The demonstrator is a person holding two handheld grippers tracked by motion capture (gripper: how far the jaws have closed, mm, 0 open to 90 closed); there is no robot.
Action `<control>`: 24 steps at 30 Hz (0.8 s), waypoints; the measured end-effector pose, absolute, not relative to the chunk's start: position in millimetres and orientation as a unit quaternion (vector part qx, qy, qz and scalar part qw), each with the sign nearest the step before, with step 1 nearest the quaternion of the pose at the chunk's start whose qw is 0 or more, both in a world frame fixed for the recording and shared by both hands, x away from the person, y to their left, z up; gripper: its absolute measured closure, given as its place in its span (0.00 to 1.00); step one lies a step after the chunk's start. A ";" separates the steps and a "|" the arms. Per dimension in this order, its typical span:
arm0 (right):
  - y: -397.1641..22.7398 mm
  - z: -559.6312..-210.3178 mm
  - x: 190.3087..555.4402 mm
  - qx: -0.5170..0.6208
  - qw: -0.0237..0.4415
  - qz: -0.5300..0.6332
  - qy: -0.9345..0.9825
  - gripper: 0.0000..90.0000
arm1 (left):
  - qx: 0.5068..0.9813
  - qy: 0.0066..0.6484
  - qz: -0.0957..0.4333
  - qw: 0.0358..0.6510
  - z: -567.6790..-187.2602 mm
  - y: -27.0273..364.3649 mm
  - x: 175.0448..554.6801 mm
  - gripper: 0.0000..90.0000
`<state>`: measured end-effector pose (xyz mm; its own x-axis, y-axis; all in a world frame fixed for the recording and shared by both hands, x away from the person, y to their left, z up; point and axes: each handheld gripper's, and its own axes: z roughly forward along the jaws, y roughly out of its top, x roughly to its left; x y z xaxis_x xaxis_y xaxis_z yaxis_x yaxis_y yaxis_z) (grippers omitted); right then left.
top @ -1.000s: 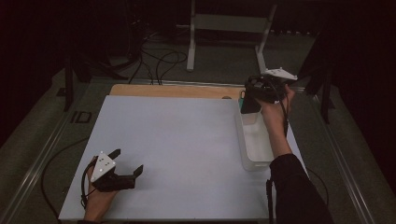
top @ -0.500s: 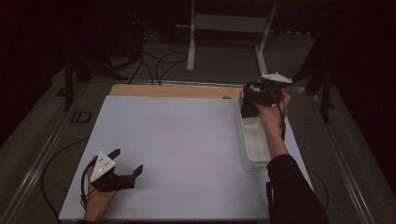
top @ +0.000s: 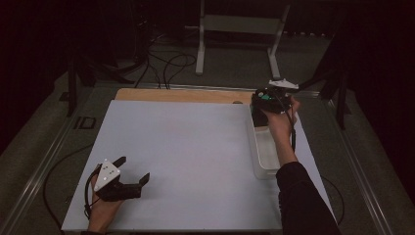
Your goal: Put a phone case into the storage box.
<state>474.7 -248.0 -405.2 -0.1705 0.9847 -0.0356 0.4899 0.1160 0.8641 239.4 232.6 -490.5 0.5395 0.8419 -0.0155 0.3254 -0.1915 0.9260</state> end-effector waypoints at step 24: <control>-249.4 -434.9 487.2 0.582 0.322 0.352 0.659 0.14 | 0.725 0.403 0.260 0.494 -490.7 232.9 239.5 0.00</control>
<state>487.2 -249.4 -434.9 -0.1153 0.9932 -0.0149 0.5392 0.0752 0.8388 239.5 232.9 -490.7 0.5388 0.8421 -0.0212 0.3275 -0.1862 0.9263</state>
